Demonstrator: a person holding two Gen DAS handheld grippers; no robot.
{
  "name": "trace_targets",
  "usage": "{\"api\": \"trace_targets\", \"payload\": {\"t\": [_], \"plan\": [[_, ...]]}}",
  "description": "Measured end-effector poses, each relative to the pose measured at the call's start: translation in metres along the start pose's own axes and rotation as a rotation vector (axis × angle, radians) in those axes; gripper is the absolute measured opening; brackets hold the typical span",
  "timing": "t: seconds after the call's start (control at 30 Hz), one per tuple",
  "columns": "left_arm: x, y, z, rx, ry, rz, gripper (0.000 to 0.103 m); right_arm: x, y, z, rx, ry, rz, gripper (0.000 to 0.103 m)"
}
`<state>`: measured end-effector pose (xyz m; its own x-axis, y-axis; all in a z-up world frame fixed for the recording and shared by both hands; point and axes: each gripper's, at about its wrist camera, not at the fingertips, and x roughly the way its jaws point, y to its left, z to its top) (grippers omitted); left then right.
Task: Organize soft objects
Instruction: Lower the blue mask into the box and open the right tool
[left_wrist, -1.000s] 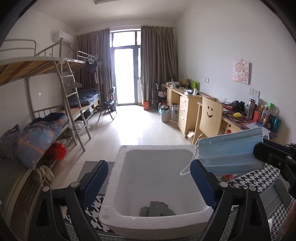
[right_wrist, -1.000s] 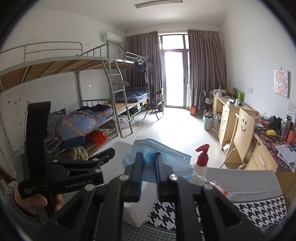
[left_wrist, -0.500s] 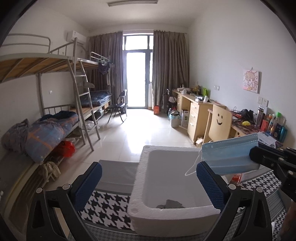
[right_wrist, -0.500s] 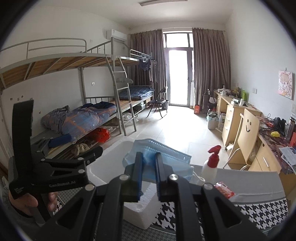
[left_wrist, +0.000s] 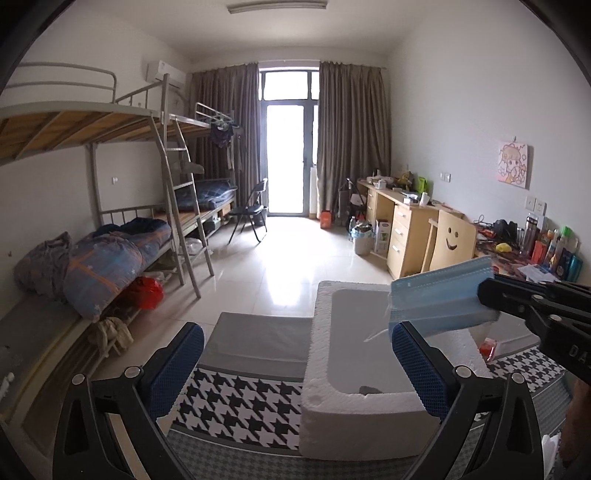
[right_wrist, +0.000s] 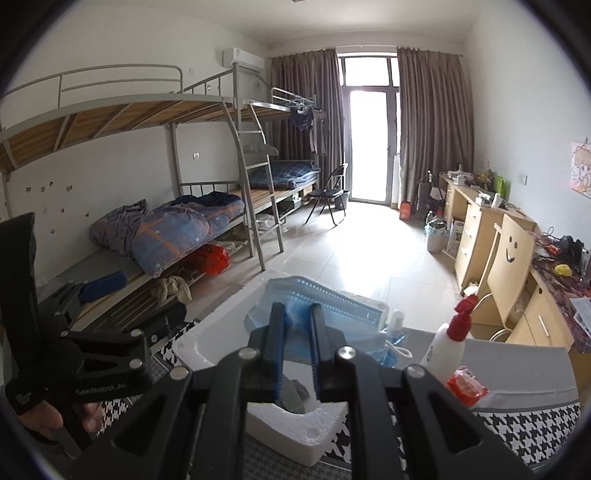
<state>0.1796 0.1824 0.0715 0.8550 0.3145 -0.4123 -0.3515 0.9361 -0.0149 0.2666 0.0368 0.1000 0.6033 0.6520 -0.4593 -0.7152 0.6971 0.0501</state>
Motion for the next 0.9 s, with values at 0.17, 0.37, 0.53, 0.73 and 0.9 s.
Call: {"api": "trace_targets", "payload": {"t": [0.17,0.37,0.53,0.73,0.9], "plan": [[0.0,0.008,-0.004,-0.017,0.003,0.004,0.102,0.01,0.006,0.0,-0.011,0.019,0.004,0.016],[-0.002,0.013,-0.011,-0.021,0.006,0.006,0.102,0.021,0.008,0.0,-0.01,0.05,0.011,0.016],[-0.003,0.013,-0.014,-0.023,0.004,0.01,0.102,0.034,0.009,0.001,-0.012,0.074,0.011,0.016],[-0.004,0.016,-0.019,-0.031,0.01,0.01,0.102,0.044,0.012,0.003,-0.03,0.096,0.008,0.016],[-0.004,0.015,-0.018,-0.035,0.006,0.011,0.102,0.055,0.011,0.001,-0.01,0.13,0.01,0.043]]}}
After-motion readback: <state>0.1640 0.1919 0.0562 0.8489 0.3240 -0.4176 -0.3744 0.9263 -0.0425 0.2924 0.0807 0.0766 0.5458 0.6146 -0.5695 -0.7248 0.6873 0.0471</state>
